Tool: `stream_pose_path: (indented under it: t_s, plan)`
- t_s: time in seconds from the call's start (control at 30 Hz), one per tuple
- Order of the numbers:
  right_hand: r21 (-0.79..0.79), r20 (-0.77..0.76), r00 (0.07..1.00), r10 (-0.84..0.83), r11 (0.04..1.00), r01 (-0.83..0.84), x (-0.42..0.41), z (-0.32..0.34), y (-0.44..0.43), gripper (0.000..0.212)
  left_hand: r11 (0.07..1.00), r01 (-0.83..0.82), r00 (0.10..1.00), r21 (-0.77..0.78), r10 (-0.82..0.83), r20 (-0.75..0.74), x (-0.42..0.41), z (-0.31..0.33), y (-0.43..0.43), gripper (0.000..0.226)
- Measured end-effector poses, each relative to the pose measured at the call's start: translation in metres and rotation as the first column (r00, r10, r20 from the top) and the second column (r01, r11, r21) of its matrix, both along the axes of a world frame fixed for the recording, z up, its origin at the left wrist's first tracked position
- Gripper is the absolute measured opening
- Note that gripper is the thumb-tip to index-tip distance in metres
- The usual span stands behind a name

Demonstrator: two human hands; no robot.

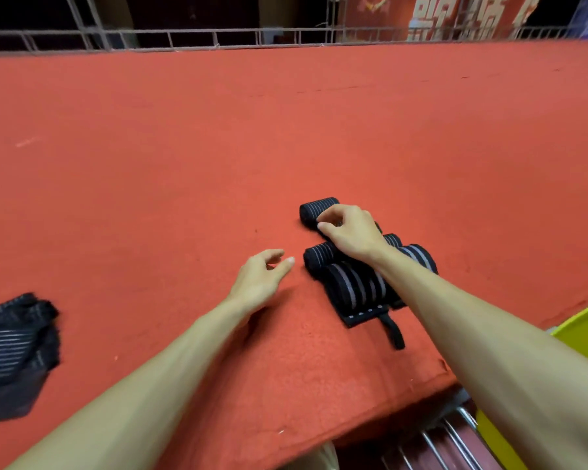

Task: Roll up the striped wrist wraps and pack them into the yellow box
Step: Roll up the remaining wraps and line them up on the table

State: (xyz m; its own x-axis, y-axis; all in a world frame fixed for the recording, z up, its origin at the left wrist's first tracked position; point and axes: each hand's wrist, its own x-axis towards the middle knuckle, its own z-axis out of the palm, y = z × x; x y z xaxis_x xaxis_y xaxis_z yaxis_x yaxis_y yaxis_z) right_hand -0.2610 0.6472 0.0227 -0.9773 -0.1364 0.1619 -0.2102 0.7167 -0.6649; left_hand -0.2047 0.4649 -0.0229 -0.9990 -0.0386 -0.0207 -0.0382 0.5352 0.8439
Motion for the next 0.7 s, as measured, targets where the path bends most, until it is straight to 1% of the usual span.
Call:
stream_pose_path:
  t_s: [0.07, 0.13, 0.27, 0.37, 0.5, 0.6, 0.7]
  plan:
    - [0.006, -0.017, 0.999, 0.044, 0.999, -0.044, 0.012, 0.003, -0.021, 0.017, 1.000, -0.026, 0.999, -0.004, 0.026, -0.021, 0.019, 0.006, -0.032, 0.031]
    - [0.003, -0.024, 0.994, 0.102, 0.995, -0.102, 0.027, 0.004, -0.050, 0.017, 0.998, -0.061, 0.998, -0.019, 0.061, -0.025, 0.047, 0.012, -0.072, 0.025]
    - [0.012, 0.046, 0.962, 0.268, 0.963, -0.268, 0.059, -0.002, -0.117, 0.014, 0.990, -0.118, 0.992, -0.073, 0.115, -0.051, 0.107, 0.020, -0.147, 0.016]
    - [-0.008, 0.117, 0.909, 0.401, 0.915, -0.403, 0.086, -0.007, -0.178, 0.010, 0.981, -0.171, 0.982, -0.094, 0.162, -0.100, 0.159, 0.027, -0.200, 0.018]
    - [-0.043, 0.166, 0.848, 0.503, 0.863, -0.504, 0.113, -0.007, -0.242, 0.006, 0.952, -0.232, 0.963, -0.199, 0.195, -0.188, 0.204, 0.029, -0.256, 0.022]
    - [-0.029, 0.198, 0.811, 0.550, 0.830, -0.556, 0.126, -0.009, -0.287, 0.006, 0.919, -0.362, 0.915, -0.156, 0.319, -0.247, 0.220, 0.016, -0.299, 0.022]
    - [0.030, 0.208, 0.799, 0.564, 0.813, -0.581, 0.130, -0.017, -0.315, 0.012, 0.896, -0.414, 0.895, -0.159, 0.368, -0.254, 0.222, -0.005, -0.316, 0.023]
